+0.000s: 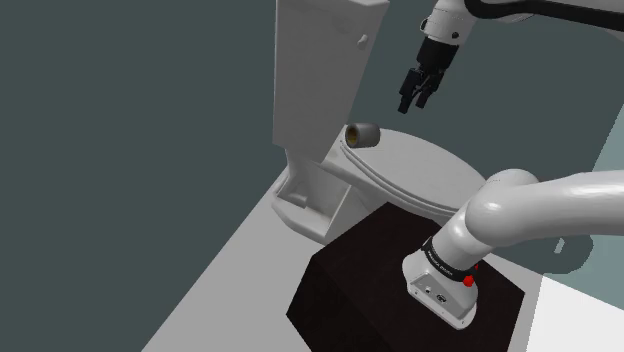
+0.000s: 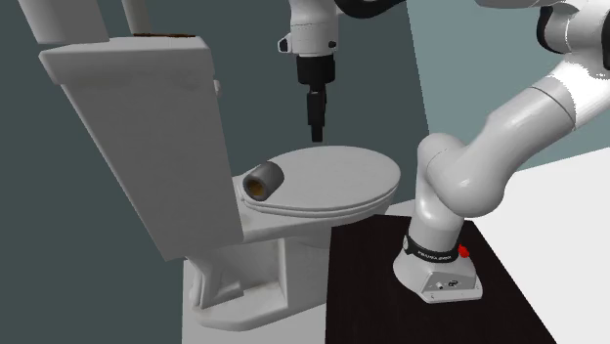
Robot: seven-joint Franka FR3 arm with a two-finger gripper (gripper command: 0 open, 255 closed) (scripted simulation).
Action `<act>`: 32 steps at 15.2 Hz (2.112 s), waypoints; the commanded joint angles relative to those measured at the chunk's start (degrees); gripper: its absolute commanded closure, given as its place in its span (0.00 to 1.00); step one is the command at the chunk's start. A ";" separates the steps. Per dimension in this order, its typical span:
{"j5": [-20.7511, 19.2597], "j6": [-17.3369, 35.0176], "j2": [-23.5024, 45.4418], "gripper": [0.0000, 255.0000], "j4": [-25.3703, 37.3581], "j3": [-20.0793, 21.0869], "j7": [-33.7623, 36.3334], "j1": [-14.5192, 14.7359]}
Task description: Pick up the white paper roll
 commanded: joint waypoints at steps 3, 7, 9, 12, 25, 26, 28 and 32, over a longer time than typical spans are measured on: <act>-1.17 1.72 0.15 0.00 -1.16 -4.67 -7.17 0.30; -2.99 5.21 3.12 0.00 -1.52 -14.21 -21.62 1.39; -3.36 6.89 5.88 0.00 -0.71 -19.04 -28.97 2.40; -2.79 9.16 11.51 0.00 1.65 -26.30 -40.34 4.65; 25.82 4.20 59.59 0.00 27.05 -48.05 -100.36 11.09; 28.06 2.53 63.48 0.00 29.93 -46.59 -104.00 8.87; 29.06 2.42 65.39 0.00 30.92 -45.22 -105.67 7.33; 30.33 4.55 67.16 0.00 29.81 -44.44 -106.93 6.76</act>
